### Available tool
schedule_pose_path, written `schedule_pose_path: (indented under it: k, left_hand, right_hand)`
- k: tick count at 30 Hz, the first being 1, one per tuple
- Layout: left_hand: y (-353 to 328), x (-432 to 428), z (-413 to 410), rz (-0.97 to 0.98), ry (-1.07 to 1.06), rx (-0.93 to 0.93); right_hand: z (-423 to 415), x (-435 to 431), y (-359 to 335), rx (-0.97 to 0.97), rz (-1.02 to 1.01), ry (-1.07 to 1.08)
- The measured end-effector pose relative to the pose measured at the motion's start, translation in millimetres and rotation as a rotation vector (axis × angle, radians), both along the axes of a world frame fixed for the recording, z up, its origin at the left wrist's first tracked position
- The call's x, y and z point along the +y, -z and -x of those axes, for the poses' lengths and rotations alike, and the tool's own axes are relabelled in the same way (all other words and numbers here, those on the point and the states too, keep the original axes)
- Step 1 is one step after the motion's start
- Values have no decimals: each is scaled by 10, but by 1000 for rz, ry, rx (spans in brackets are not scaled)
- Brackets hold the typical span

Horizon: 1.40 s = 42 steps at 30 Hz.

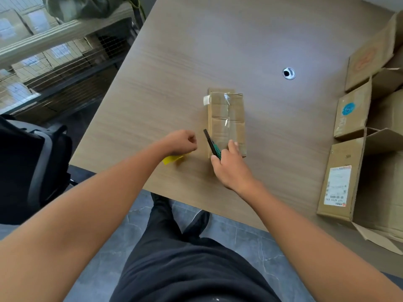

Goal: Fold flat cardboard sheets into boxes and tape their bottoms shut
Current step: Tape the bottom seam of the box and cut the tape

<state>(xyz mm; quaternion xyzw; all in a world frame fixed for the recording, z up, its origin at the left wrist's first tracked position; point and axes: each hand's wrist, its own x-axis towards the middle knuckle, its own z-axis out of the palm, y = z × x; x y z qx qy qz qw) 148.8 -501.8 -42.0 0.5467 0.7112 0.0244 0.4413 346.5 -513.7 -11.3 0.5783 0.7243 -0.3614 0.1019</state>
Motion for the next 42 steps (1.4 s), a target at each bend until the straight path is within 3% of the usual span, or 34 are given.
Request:
schedule_pose_path:
  k: [3, 5, 11, 17, 22, 27, 31, 36, 38, 42]
  left_hand:
    - [-9, -169, 105, 38, -73, -148]
    - [-40, -261, 122, 26, -57, -145]
    - [-210, -284, 187, -81, 63, 225]
    - [-360, -172, 29, -77, 281, 349]
    - [-568, -453, -12, -340, 379, 424]
    - [-490, -746, 493, -436, 256, 462]
    - [-293, -857, 1001, -366, 216, 545]
    - [-94, -864, 1400, -324, 355, 563]
    - [-7, -880, 1452, -324, 391, 549]
    - [116, -942, 1496, -279, 368, 567]
  right_hand:
    - [47, -5, -6, -16, 41, -51]
    - [69, 3, -12, -23, 74, -53]
    - [72, 39, -109, -50, 149, -77]
    - [124, 42, -122, -169, 151, -108]
    - [125, 15, 69, -255, 225, -6]
    - [-11, -102, -70, -36, 199, -73]
    - [-226, -216, -32, 211, -24, -45]
    - [97, -595, 40, 205, -457, -71]
    - [465, -691, 121, 181, -450, -106]
    - [1222, -762, 356, 103, -241, -42]
